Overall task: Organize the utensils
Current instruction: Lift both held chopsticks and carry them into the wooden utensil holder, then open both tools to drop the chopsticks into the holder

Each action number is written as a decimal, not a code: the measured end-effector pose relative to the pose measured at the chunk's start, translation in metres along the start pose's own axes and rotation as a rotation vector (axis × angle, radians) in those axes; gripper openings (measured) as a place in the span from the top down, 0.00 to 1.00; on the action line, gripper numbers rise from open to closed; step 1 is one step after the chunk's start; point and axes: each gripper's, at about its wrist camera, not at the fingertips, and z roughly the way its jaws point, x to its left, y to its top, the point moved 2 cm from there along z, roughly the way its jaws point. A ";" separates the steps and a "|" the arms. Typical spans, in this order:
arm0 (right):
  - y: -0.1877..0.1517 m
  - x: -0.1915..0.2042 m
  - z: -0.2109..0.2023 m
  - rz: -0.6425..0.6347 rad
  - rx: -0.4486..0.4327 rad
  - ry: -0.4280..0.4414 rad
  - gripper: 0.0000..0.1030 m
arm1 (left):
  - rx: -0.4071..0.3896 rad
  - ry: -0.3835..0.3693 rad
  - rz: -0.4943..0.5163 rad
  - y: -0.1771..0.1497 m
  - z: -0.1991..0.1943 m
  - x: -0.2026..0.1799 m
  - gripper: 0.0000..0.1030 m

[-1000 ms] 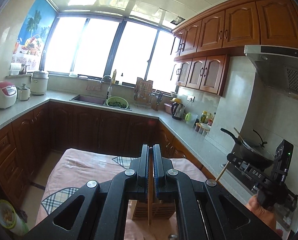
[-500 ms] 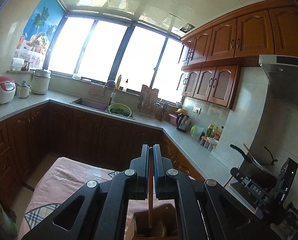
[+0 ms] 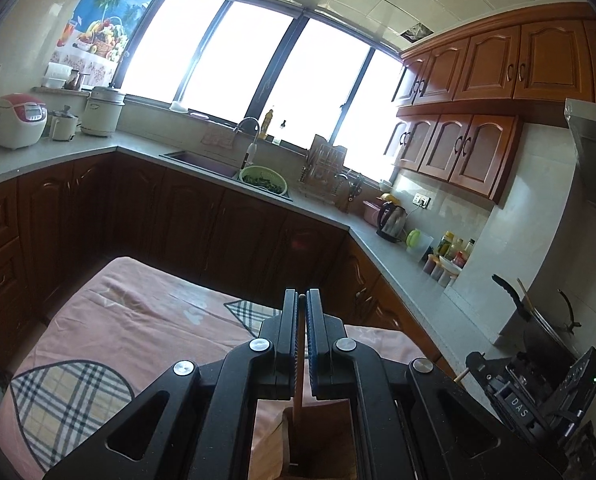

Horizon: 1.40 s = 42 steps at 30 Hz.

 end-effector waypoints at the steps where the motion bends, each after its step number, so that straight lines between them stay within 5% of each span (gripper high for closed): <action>1: -0.003 -0.001 0.001 0.001 0.005 -0.004 0.96 | 0.008 0.004 -0.003 -0.001 0.005 0.001 0.98; 12: -0.008 -0.003 0.009 -0.001 0.060 -0.015 0.91 | 0.048 0.001 0.021 0.008 0.006 0.000 0.97; 15: -0.007 -0.003 0.009 0.007 0.073 -0.019 0.88 | 0.078 -0.009 0.011 0.010 0.004 0.006 0.79; 17: -0.006 -0.003 0.007 0.011 0.082 -0.031 0.83 | 0.070 -0.004 0.005 0.012 -0.001 0.010 0.56; 19: -0.004 -0.003 0.003 0.017 0.082 -0.034 0.51 | 0.064 -0.002 0.004 0.013 -0.007 0.011 0.54; 21: -0.003 -0.004 -0.004 0.028 0.070 -0.029 0.35 | 0.067 -0.009 -0.006 0.015 -0.013 0.013 0.51; 28: -0.004 -0.010 -0.033 0.068 0.064 -0.008 0.12 | 0.061 -0.009 0.000 -0.002 -0.053 0.015 0.26; 42: -0.044 -0.013 -0.110 0.101 0.155 0.006 0.02 | 0.160 0.047 0.020 -0.048 -0.146 0.026 0.19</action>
